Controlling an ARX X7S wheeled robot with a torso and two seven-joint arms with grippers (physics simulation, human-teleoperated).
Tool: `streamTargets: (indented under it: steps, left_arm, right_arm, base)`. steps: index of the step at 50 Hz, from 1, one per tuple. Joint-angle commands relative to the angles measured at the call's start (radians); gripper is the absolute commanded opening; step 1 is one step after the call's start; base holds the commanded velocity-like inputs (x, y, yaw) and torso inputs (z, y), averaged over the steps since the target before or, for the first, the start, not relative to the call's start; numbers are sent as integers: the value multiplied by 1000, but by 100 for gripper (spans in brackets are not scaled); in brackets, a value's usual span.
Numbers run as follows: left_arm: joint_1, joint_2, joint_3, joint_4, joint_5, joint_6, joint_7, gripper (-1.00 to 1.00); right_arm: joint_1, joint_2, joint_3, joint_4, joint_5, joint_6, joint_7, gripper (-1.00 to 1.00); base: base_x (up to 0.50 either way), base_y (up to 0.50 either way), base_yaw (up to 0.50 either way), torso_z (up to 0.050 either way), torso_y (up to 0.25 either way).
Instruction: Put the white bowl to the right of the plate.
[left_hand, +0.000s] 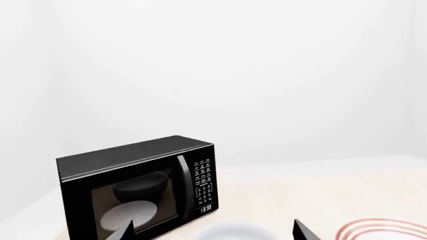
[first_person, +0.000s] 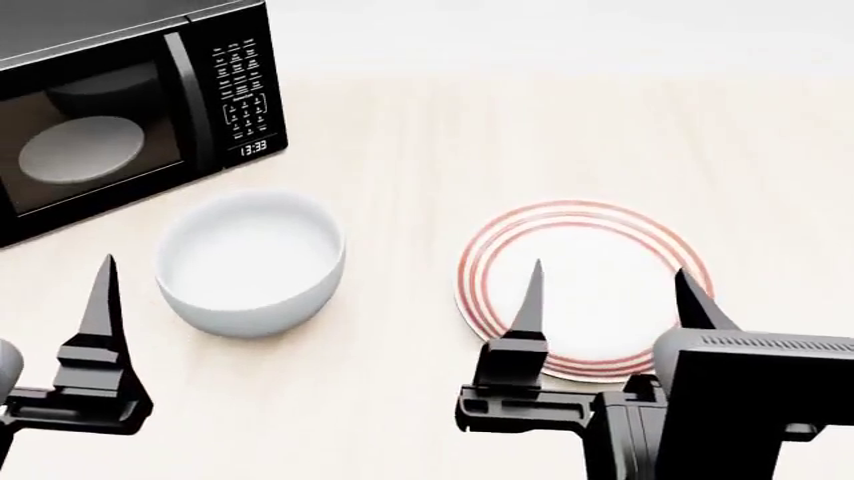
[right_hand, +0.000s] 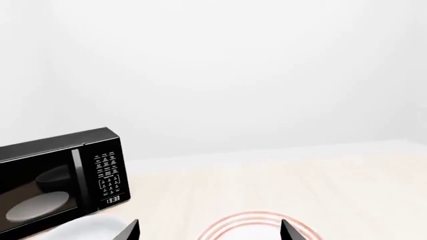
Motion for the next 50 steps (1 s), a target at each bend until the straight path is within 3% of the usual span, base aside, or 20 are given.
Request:
streamTargets:
  steps: [1, 8, 33, 50]
  left_arm:
    - [-30, -5, -8, 37, -18, -41, -9, 100]
    - [-30, -9, -11, 42, -25, -43, -14, 100]
    - [-46, -19, -11, 52, -50, -59, -33, 100]
    - [-48, -26, -13, 53, -67, -59, -44, 100]
  right_arm:
    - [33, 10, 3, -26, 19, 49, 40, 100]
    - [24, 3, 44, -35, 93, 36, -8, 100]
    - [53, 21, 60, -35, 142, 71, 48, 100]
    - [46, 47, 18, -22, 116, 26, 86, 100]
  base:
    - [0, 0, 0, 0, 0]
    - [60, 0, 0, 0, 0]
    - [422, 0, 0, 0, 0]
    - [351, -293, 0, 0, 1]
